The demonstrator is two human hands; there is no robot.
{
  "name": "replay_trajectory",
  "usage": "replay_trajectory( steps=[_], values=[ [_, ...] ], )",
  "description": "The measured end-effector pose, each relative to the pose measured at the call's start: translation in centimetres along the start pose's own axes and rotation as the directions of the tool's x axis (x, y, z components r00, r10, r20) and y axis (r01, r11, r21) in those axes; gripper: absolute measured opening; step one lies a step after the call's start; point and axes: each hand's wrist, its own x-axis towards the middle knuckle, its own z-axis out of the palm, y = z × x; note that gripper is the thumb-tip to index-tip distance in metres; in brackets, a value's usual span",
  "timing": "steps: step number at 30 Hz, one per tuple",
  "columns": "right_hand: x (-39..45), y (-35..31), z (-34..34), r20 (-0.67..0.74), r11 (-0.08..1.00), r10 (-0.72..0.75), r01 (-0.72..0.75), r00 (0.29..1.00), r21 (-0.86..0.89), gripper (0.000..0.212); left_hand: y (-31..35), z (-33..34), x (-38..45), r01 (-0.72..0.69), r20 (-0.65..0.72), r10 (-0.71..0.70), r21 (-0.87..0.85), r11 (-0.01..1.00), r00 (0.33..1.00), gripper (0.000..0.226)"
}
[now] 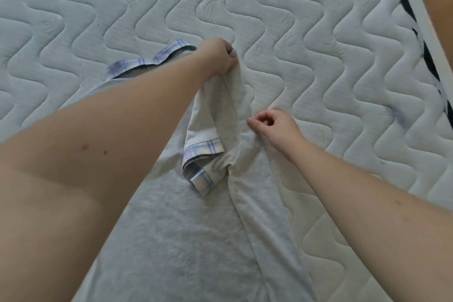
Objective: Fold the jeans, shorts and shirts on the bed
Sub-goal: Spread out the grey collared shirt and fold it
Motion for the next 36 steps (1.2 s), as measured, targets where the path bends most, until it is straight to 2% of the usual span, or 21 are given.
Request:
replay_trajectory(
  steps=[7,12,14,18,23,26,30,31,33,34,36],
  values=[
    [0.2,0.6,0.0,0.013,1.0,0.008,-0.008,1.0,-0.024,0.025,-0.8,1.3,0.9,0.005,-0.051,-0.01,-0.097,0.995,0.999,0.014],
    [0.4,0.8,0.2,-0.005,0.999,-0.019,0.018,1.0,-0.051,0.024,-0.4,1.6,-0.1,0.016,-0.121,-0.04,-0.196,0.98,0.992,0.034],
    [0.3,0.7,0.2,-0.005,0.997,-0.019,0.019,1.0,-0.072,0.028,-0.7,1.2,-1.3,-0.026,-0.188,-0.018,-0.228,0.973,0.982,0.04],
    [0.1,0.6,0.4,-0.021,0.987,-0.046,0.042,0.999,-0.155,0.037,-2.0,2.1,-6.0,-0.112,-0.35,0.084,-0.061,0.992,0.933,0.047],
    [0.2,0.6,0.5,-0.028,0.965,-0.07,0.061,0.997,-0.256,0.037,-4.3,6.8,-13.1,-0.085,-0.292,0.092,0.036,0.996,0.952,0.063],
    [0.1,0.3,0.2,-0.001,0.959,-0.071,0.068,0.997,-0.276,0.04,-5.6,9.6,-16.6,-0.033,-0.313,0.03,-0.003,0.999,0.949,0.067],
    [-1.5,-0.7,-0.7,0.064,0.981,-0.012,0.024,0.998,-0.194,0.067,-6.7,11.5,-18.6,0.069,-0.3,-0.116,-0.162,0.984,0.947,0.06],
    [-2.2,-0.7,-0.5,0.017,0.969,-0.032,0.036,0.999,-0.243,0.069,-7.0,11.6,-18.6,0.084,-0.318,-0.144,-0.193,0.978,0.937,0.051],
    [-4.0,-0.2,0.1,-0.11,0.922,-0.175,0.124,0.978,-0.368,0.061,-7.4,11.4,-18.5,0.092,-0.357,-0.175,-0.237,0.967,0.918,0.031],
    [-5.0,0.1,0.5,-0.123,0.895,-0.269,0.2,0.955,-0.399,0.055,-7.7,11.3,-18.5,0.086,-0.379,-0.188,-0.27,0.959,0.906,0.024],
    [-6.9,0.3,1.4,-0.04,0.828,-0.423,0.368,0.905,-0.423,0.043,-8.1,10.8,-18.3,0.096,-0.421,-0.264,-0.379,0.92,0.868,0.011]
  ],
)
